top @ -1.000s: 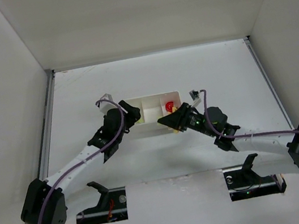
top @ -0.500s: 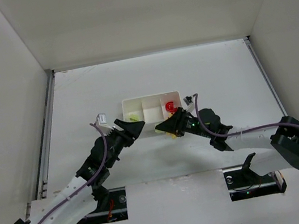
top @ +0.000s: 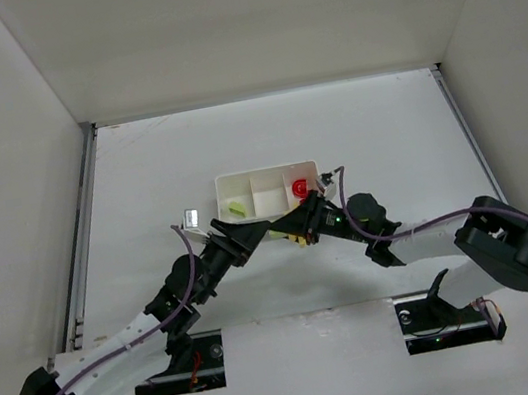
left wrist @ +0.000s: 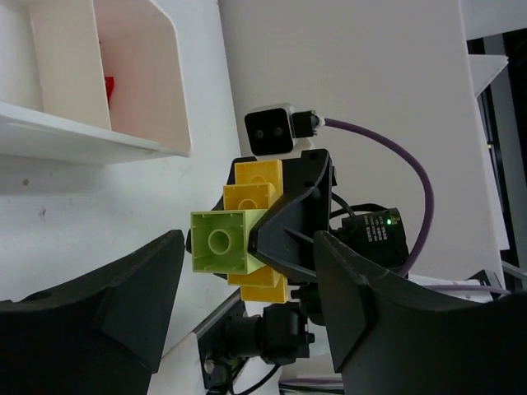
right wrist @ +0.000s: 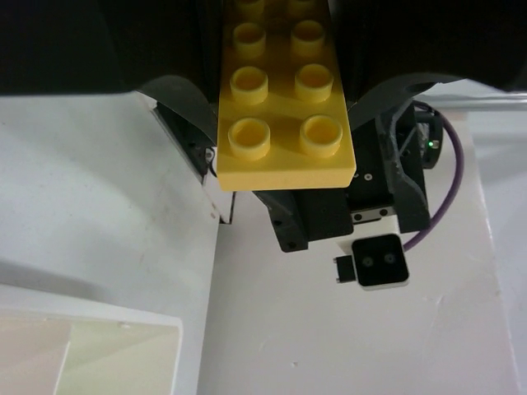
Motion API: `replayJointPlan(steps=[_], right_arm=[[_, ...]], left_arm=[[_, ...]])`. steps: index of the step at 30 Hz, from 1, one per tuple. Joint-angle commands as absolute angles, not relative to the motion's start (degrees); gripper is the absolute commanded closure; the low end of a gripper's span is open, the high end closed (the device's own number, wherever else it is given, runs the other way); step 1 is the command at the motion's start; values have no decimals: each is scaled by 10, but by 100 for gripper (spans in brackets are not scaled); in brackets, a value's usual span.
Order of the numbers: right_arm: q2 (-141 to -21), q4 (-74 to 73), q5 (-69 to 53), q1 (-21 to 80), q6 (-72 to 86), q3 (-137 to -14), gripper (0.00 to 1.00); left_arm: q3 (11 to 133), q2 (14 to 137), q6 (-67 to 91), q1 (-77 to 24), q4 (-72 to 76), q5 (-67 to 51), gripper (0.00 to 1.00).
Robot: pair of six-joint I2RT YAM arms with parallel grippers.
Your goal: Sort the legos into containers by color
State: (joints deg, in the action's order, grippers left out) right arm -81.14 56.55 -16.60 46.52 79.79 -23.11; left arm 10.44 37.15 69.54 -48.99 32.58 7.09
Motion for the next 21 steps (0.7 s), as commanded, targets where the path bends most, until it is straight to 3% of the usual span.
replayJointPlan(steps=[1, 14, 21], right_arm=[[-822, 659, -178, 467, 837, -228, 58], [-864, 741, -171, 467, 893, -220, 58], [-887, 782, -176, 467, 911, -217, 58]], left_arm=[[98, 392, 707, -507, 414, 76, 40], [96, 394, 702, -521, 418, 106, 56], [97, 403, 703, -526, 418, 105, 57]])
